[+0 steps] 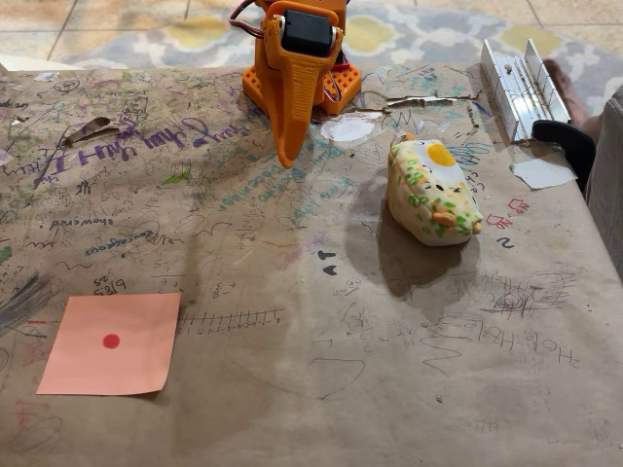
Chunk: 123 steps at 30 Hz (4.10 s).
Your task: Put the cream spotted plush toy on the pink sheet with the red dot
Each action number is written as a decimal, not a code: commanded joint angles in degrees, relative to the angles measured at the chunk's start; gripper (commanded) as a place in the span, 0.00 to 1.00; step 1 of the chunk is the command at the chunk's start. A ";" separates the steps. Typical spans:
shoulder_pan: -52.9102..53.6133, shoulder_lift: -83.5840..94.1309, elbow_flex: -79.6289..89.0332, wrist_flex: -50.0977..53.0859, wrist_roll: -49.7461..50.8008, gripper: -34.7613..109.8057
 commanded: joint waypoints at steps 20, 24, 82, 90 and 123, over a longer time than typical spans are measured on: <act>-0.62 0.70 0.97 1.23 -2.55 0.24; -0.62 0.70 0.97 1.23 -2.46 0.24; -21.27 -34.98 -36.47 32.70 -37.79 0.48; -24.43 -66.88 -42.71 25.75 -39.73 0.48; -2.02 -17.23 -67.94 29.27 -27.77 0.24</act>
